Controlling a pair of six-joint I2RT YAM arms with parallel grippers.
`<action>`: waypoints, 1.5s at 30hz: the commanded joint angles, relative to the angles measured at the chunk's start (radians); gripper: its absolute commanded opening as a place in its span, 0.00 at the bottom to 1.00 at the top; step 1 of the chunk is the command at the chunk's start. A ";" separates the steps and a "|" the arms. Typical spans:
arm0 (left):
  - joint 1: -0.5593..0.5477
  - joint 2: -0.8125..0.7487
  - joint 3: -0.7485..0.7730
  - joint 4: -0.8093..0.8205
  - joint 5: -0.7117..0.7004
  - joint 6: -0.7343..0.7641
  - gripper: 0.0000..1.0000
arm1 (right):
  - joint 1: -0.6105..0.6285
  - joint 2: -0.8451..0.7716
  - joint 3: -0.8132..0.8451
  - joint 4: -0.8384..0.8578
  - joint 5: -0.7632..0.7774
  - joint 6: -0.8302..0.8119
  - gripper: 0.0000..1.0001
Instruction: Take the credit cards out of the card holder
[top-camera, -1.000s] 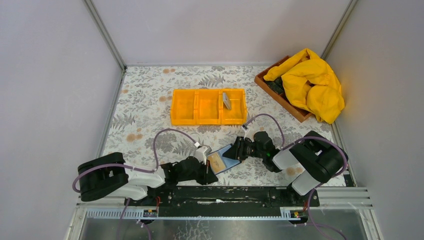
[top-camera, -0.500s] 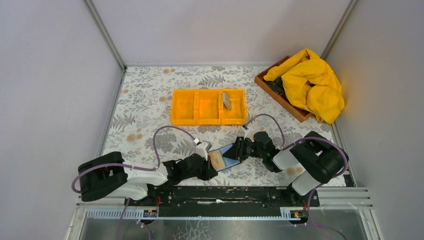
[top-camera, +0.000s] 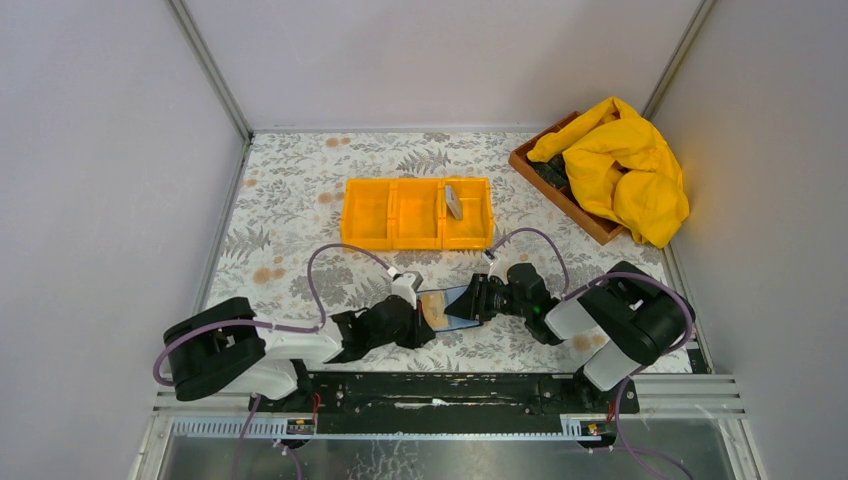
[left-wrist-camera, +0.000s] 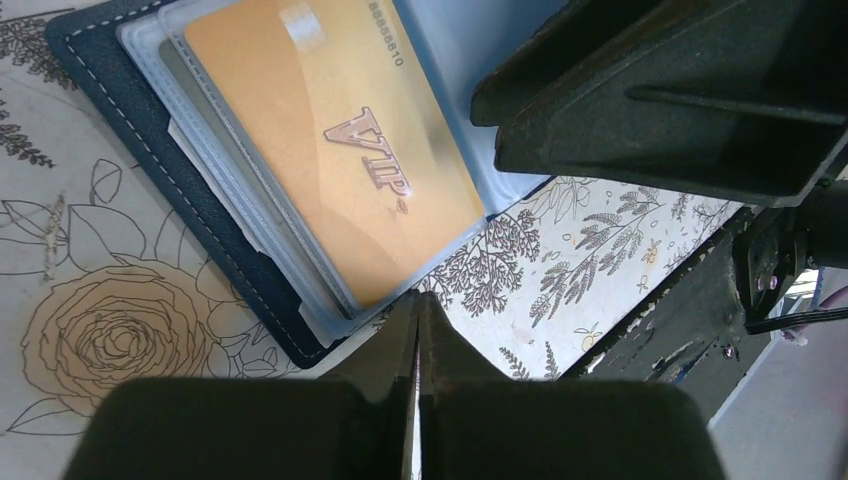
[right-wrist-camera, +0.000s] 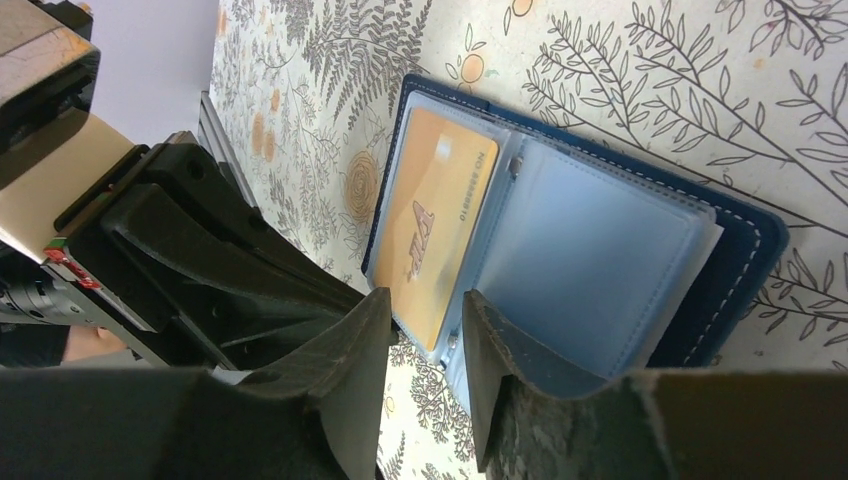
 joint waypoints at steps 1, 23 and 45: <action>0.012 -0.007 -0.033 -0.064 0.007 0.038 0.00 | 0.004 0.019 0.013 0.064 0.013 -0.003 0.41; 0.191 -0.179 -0.101 -0.037 -0.057 -0.008 0.00 | 0.004 0.046 0.026 0.074 0.005 -0.006 0.44; 0.196 -0.041 -0.033 0.103 0.042 0.021 0.00 | 0.004 0.059 0.028 0.084 0.004 -0.004 0.44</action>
